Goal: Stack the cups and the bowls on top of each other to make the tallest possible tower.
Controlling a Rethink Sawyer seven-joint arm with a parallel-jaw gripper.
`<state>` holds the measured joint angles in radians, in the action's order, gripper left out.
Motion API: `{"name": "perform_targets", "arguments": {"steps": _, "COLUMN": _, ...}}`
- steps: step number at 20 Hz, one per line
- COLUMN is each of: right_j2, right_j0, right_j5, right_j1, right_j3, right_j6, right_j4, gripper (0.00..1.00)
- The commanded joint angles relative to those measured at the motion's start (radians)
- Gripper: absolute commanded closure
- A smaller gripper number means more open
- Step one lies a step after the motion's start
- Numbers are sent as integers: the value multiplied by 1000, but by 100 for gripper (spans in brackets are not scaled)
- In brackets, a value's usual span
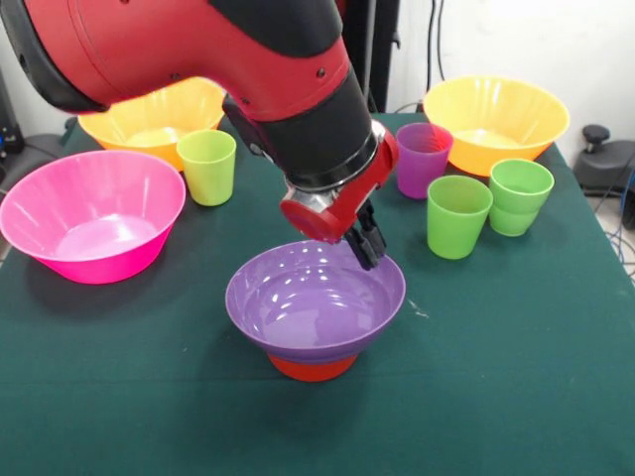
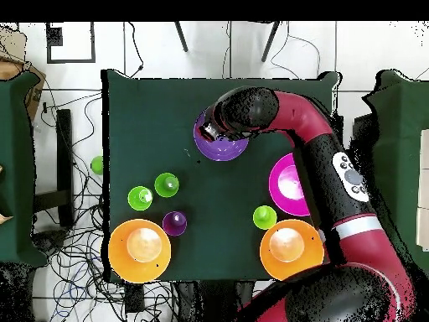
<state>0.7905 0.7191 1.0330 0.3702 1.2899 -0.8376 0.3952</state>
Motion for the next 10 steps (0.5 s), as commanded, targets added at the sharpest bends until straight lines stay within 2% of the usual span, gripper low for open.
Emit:
{"name": "perform_targets", "arguments": {"steps": 1, "right_j2": -70, "right_j0": -46, "right_j5": -18, "right_j1": -86, "right_j3": -55, "right_j6": -16, "right_j4": 35, "gripper": 100}}
{"name": "perform_targets", "arguments": {"steps": 4, "right_j2": -58, "right_j0": -58, "right_j5": -8, "right_j1": -106, "right_j3": -95, "right_j6": 17, "right_j4": 41, "gripper": 100}}
{"name": "perform_targets", "arguments": {"steps": 8, "right_j2": -50, "right_j0": -96, "right_j5": 65, "right_j1": -133, "right_j3": -197, "right_j6": 72, "right_j4": 50, "gripper": 100}}
{"name": "perform_targets", "arguments": {"steps": 10, "right_j2": -49, "right_j0": -101, "right_j5": 76, "right_j1": -138, "right_j3": -211, "right_j6": 84, "right_j4": 50, "gripper": 100}}
